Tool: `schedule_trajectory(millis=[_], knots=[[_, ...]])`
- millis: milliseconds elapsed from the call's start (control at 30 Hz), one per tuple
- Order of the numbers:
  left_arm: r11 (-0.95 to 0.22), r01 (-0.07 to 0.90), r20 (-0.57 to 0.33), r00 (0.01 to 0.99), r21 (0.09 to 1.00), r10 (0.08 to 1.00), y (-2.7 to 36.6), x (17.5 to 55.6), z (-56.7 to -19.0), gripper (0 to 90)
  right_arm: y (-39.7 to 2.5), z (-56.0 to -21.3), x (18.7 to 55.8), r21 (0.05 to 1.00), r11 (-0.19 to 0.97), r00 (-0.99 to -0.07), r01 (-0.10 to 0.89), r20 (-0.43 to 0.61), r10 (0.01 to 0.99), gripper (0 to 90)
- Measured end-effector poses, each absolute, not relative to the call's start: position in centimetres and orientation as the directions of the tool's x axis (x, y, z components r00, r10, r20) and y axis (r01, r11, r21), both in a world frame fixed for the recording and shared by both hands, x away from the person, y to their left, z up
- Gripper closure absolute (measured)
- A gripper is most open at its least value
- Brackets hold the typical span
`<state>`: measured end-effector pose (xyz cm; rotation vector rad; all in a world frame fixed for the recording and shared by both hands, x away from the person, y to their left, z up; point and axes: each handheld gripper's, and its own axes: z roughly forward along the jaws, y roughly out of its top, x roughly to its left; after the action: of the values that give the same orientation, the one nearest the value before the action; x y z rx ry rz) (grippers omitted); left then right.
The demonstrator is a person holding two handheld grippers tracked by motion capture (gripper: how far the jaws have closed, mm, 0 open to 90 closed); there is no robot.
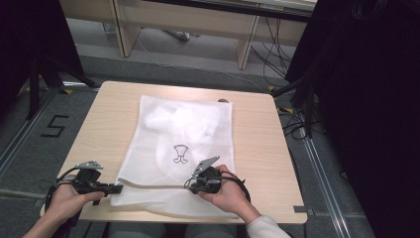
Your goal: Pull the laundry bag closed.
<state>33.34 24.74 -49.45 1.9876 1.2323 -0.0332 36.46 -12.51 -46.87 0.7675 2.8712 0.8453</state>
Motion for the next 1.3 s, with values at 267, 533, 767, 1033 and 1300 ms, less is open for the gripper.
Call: schedule_trajectory(millis=[267,533,767,1033,1300], knots=[[-0.206,0.763,-0.401,0.525,0.613,0.75,24.7,33.3,-49.6,86.1,-13.1,-46.9,36.5,0.526,0.727,-0.876,0.442,0.08,0.475,82.5],[-0.207,0.762,-0.398,0.525,0.613,0.752,24.7,33.3,-49.6,86.2,-13.1,-46.9,36.4,0.522,0.726,-0.874,0.448,0.084,0.479,82.6],[-0.21,0.767,-0.398,0.52,0.606,0.756,24.6,33.3,-49.5,86.2,-13.5,-46.9,36.5,0.528,0.727,-0.877,0.439,0.077,0.474,82.5],[-0.203,0.766,-0.402,0.52,0.61,0.753,24.6,33.3,-49.6,86.2,-13.9,-46.9,36.5,0.526,0.727,-0.876,0.442,0.077,0.476,82.6],[-0.212,0.769,-0.4,0.521,0.603,0.754,24.7,33.3,-49.5,86.1,-14.4,-46.9,36.3,0.522,0.718,-0.865,0.459,0.081,0.494,82.6]])
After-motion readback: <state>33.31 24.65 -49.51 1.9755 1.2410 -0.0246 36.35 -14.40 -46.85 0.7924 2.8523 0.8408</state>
